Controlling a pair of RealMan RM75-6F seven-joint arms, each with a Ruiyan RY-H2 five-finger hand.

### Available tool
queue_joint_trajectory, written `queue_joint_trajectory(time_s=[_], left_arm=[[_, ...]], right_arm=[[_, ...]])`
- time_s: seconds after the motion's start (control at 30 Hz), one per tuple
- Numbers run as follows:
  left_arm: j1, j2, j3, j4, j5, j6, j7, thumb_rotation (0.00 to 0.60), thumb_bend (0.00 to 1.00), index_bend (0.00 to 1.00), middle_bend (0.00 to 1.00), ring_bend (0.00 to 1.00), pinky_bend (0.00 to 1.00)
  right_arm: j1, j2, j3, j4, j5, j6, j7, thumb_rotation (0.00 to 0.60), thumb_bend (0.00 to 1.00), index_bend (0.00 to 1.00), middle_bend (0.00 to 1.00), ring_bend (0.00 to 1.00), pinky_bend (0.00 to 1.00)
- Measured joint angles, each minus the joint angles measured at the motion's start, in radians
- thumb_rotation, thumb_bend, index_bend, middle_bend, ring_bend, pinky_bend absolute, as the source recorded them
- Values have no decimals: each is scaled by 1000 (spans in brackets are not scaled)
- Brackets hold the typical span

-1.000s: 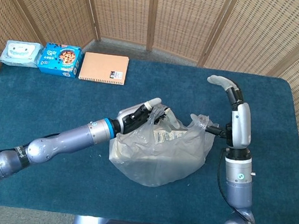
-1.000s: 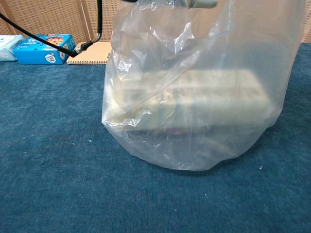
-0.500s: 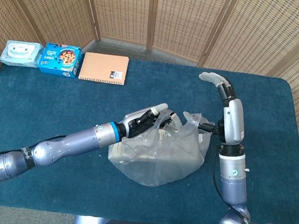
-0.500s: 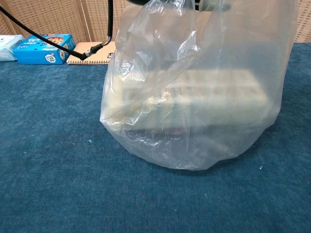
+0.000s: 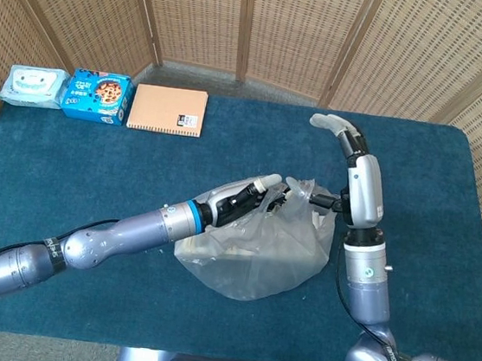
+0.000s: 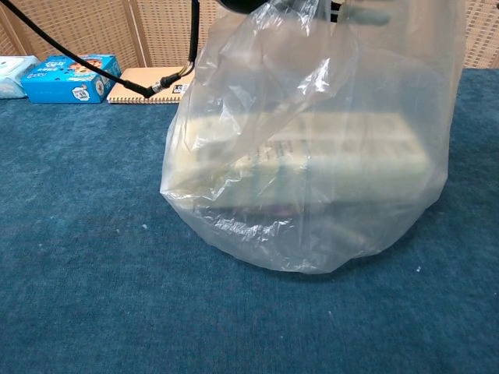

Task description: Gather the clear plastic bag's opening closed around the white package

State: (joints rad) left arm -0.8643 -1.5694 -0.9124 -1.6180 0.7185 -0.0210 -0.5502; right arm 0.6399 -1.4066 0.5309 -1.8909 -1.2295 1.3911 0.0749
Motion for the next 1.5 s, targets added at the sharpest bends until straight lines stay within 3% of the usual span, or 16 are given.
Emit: queue_joint_trajectory(time_s=[0.57, 0.93, 1.5], left_arm=[[-4, -9, -22, 8, -7, -63, -1, 0, 270, 397, 373, 232, 242], [24, -5, -45, 18, -67, -87, -42, 0, 270, 503, 469, 407, 361], [29, 8, -37, 28, -110, -53, -86, 0, 270, 504, 475, 419, 393]], right_arm=[[34, 4, 15, 16, 84, -49, -34, 600, 115, 225, 264, 183, 112], [42, 22, 2, 55, 135, -90, -52, 600, 114, 225, 263, 181, 108], [-2, 90, -20, 41, 114, -100, 8, 600, 114, 225, 260, 174, 106]])
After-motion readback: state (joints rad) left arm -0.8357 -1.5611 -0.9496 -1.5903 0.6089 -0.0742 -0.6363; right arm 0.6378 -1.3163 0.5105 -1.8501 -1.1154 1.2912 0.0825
